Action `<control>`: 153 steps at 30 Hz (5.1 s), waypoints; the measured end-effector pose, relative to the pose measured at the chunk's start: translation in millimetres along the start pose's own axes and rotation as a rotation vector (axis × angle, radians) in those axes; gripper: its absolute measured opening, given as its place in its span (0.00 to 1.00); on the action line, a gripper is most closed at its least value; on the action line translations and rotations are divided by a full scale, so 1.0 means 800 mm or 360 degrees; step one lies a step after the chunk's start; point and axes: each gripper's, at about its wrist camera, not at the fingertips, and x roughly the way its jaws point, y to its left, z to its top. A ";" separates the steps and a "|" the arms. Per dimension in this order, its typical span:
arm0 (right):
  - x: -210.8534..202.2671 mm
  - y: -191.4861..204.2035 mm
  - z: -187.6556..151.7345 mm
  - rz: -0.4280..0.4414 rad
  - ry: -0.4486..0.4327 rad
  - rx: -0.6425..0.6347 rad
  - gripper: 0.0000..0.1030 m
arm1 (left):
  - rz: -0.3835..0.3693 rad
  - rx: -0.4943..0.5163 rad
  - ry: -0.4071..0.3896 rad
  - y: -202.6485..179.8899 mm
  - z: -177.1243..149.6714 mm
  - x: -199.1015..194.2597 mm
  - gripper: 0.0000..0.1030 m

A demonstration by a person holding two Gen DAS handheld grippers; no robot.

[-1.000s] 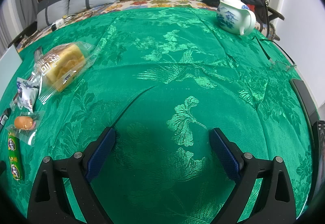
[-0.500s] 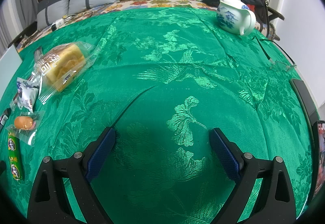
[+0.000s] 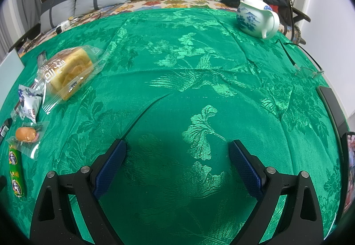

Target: Organize snacks

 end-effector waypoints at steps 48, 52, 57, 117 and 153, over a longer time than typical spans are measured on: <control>0.000 0.000 0.001 -0.0006 0.0000 0.0000 0.94 | -0.0098 -0.0151 0.0227 0.051 0.009 -0.020 0.17; 0.000 0.000 0.002 -0.0004 0.0008 0.0003 0.94 | -0.0087 -0.0155 0.0208 0.050 0.001 -0.026 0.17; -0.039 0.034 0.020 0.0476 0.0274 0.0030 0.90 | -0.0108 -0.0162 0.0201 0.053 -0.005 -0.031 0.17; -0.104 0.223 -0.016 0.0270 -0.0121 -0.0502 0.68 | 0.0116 -0.0565 -0.0199 0.245 0.014 -0.191 0.84; -0.033 0.002 -0.040 -0.0010 -0.0021 0.0002 0.87 | 0.0082 -0.0117 0.0025 0.008 0.051 0.037 1.00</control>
